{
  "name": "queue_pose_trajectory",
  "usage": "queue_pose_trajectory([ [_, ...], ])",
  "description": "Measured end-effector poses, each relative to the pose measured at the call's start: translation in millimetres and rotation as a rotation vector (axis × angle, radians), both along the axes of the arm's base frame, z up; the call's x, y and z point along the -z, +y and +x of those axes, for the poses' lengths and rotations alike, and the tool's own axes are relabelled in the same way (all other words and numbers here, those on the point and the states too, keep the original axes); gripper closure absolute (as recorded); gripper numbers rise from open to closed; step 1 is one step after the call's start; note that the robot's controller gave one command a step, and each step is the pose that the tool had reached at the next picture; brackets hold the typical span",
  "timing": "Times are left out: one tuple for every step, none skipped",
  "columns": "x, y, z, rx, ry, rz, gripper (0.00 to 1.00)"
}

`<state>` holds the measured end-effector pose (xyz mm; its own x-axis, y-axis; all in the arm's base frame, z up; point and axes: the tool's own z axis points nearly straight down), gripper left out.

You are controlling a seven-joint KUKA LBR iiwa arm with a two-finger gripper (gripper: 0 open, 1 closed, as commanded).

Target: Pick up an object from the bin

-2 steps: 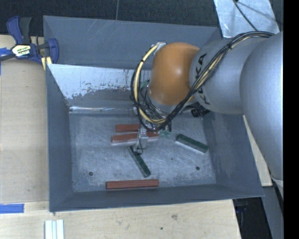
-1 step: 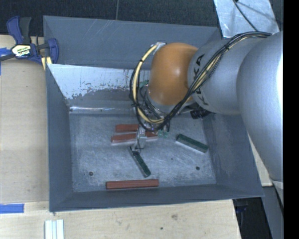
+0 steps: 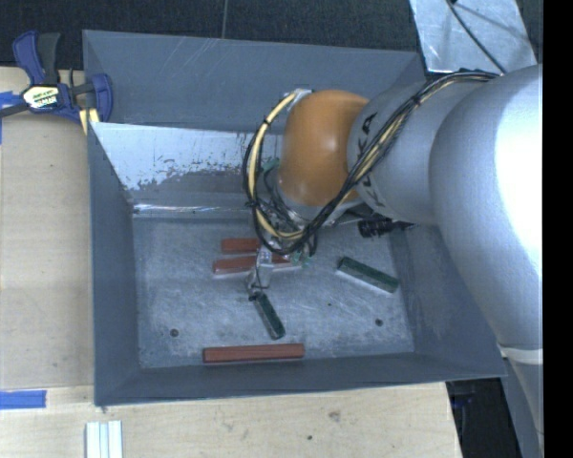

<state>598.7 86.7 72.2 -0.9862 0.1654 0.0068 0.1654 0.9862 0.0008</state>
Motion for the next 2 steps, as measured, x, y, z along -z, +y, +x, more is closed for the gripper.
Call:
queue_pose_trajectory([
  [-2.0,-0.1,1.2,-0.001,-0.006,0.000,0.00],
  [-5.0,0.9,2.1,-0.001,-0.007,0.001,1.00],
])
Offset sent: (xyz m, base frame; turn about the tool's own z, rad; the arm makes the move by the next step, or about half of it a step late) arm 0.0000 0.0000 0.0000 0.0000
